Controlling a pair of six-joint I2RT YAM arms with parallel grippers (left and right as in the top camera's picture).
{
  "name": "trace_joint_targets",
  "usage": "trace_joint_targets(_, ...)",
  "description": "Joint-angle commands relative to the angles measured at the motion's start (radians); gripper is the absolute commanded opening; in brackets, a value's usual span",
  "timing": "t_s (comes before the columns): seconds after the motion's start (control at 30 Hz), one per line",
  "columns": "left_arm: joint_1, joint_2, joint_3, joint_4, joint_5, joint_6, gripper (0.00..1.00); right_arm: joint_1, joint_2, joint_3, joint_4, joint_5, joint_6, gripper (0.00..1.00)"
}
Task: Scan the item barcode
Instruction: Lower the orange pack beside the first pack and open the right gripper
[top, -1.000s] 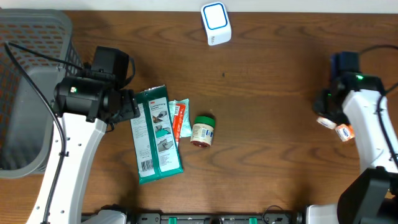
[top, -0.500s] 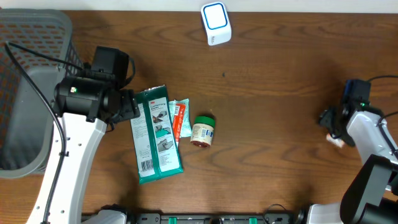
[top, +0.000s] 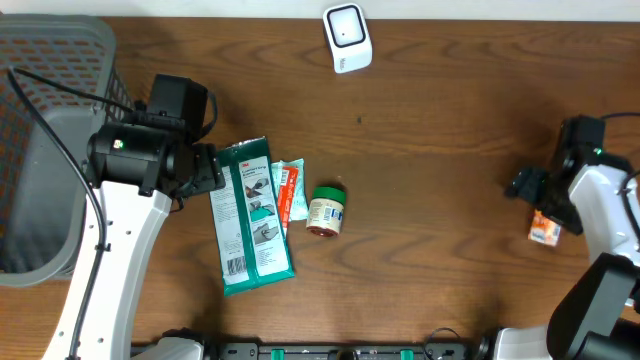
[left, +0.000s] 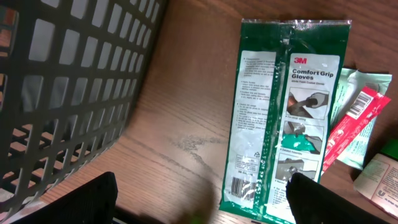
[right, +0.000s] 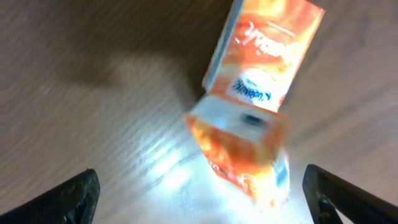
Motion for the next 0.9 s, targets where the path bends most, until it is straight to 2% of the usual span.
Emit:
trace_joint_targets(0.0,0.002,0.0,0.003,-0.003,-0.013,0.005,0.87,-0.005,-0.003,0.083,-0.064,-0.008,-0.008,0.99)
trace_joint_targets(0.13,0.002,0.0,0.003,-0.003,-0.013,0.005,0.88,-0.005,-0.003,0.089,-0.059,-0.008,-0.008,0.97)
trace_joint_targets(0.17,0.002,0.0,0.003,-0.003,-0.013,0.005,0.88,-0.004,-0.003,0.088,-0.06,-0.017,-0.008,0.83)
trace_joint_targets(0.2,0.002,0.0,0.003,-0.003,-0.013,0.005,0.88,-0.004,-0.003,0.088,-0.062,-0.032,-0.008,0.54)
trace_joint_targets(0.23,0.002,0.0,0.003,-0.003,-0.013,0.005,0.88,-0.004,-0.003,0.087,-0.065,-0.05,-0.008,0.16)
trace_joint_targets(0.27,0.002,0.0,0.003,-0.003,-0.013,0.005,0.88,-0.003,-0.003,0.085,-0.071,-0.082,-0.008,0.01)
trace_joint_targets(0.5,0.002,0.0,0.003,-0.003,-0.013,0.005,0.88,0.014,-0.003,-0.02,-0.06,-0.117,-0.011,0.01)
trace_joint_targets(0.7,0.002,0.0,0.003,-0.003,-0.013,0.005,0.88,0.014,-0.003,-0.224,0.171,-0.056,-0.012,0.08)
trace_joint_targets(0.87,0.002,0.0,0.003,-0.003,-0.013,0.005,0.88,-0.007,-0.003,-0.272,0.336,0.13,-0.01,0.02)
